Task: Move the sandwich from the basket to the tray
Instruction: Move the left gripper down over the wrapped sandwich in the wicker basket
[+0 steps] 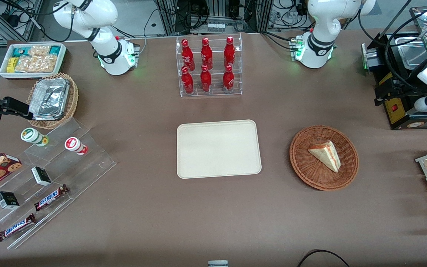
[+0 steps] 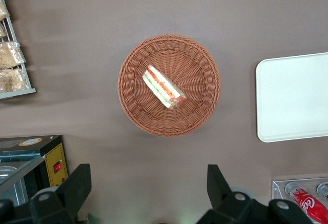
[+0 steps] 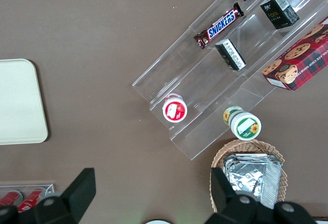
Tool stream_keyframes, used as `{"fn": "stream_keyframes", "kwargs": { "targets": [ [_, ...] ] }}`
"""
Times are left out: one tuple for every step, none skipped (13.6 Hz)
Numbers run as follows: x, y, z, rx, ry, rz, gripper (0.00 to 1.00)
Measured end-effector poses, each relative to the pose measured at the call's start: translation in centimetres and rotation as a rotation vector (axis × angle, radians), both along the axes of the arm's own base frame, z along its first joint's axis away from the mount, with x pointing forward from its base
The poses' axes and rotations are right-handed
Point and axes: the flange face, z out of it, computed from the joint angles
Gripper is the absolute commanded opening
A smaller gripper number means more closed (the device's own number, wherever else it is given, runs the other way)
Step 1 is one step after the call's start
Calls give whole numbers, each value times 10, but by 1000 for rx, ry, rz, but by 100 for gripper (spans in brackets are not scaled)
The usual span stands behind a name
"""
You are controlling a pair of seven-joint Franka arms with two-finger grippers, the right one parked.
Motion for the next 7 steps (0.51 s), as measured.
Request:
{"fn": "stream_keyframes", "kwargs": {
  "targets": [
    [0, 0, 0, 0, 1, 1, 100],
    [0, 1, 0, 1, 2, 2, 100],
    [0, 1, 0, 1, 3, 4, 100],
    [0, 2, -1, 2, 5, 8, 100],
    [1, 2, -4, 4, 11, 14, 100],
    [2, 3, -10, 6, 21, 20, 100],
    [4, 3, -19, 8, 34, 23, 100]
  ]
}}
